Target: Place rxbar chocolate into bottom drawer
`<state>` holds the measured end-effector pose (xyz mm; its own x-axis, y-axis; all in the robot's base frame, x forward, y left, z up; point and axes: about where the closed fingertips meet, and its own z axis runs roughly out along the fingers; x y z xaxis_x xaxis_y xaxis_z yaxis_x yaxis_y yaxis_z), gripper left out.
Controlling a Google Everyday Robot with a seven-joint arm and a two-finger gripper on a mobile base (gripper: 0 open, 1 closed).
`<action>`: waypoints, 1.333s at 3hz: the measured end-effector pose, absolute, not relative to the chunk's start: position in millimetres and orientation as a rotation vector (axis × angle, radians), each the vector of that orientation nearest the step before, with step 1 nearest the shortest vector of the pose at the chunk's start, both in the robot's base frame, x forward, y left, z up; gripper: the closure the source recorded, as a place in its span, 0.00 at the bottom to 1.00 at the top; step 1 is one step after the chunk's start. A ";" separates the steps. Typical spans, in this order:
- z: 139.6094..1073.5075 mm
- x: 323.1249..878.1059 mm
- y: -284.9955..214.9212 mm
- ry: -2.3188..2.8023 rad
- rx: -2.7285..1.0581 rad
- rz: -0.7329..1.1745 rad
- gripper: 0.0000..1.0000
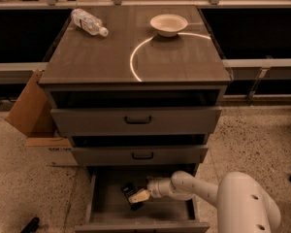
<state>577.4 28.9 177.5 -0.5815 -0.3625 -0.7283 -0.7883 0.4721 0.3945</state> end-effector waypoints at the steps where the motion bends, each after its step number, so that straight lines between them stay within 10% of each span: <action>1: 183.4 574.5 -9.4 2.176 -0.891 0.965 0.00; 4: 284.1 522.1 -91.5 2.041 -0.835 0.943 0.00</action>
Offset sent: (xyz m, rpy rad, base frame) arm -0.0331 -0.1352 0.0580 0.0245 -0.0166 -0.1704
